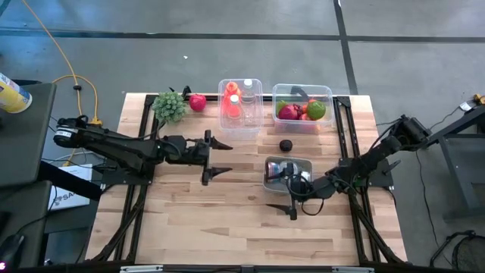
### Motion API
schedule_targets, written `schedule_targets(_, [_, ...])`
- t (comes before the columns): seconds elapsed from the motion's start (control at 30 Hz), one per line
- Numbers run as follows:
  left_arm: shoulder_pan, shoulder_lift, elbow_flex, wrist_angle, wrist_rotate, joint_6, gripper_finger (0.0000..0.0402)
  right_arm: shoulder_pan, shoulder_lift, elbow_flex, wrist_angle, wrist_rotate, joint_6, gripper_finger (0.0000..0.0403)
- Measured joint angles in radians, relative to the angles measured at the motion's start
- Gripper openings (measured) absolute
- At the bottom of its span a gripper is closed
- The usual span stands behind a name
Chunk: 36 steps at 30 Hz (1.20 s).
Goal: Pick & Place Food Item
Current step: Put the red apple into the right transparent bin
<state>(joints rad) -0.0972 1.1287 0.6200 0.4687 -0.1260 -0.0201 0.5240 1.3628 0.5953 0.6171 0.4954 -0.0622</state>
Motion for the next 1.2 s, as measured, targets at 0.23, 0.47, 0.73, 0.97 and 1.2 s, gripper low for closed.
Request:
schedule_targets(0.23, [-0.016,0.001,-0.001,0.022,-0.001,0.068,0.0342,0.0,0.0,0.0,0.018,0.004,-0.01,0.0393])
schedule_targets(0.47, [-0.039,0.0,-0.001,0.06,-0.007,0.036,0.0342,0.0,0.0,0.0,0.022,0.004,-0.013,0.0393])
schedule_targets(0.73, [-0.051,0.0,-0.001,0.064,-0.002,0.103,0.0342,0.0,0.0,0.0,0.022,0.004,-0.012,0.0393])
schedule_targets(0.97, [-0.053,0.001,-0.001,0.059,-0.025,0.089,0.0342,0.0,0.0,0.0,0.022,0.004,-0.01,0.0393])
schedule_targets(1.2, [-0.099,0.001,-0.001,0.045,-0.198,0.132,0.0342,0.0,0.0,0.0,0.019,0.004,-0.01,0.0393])
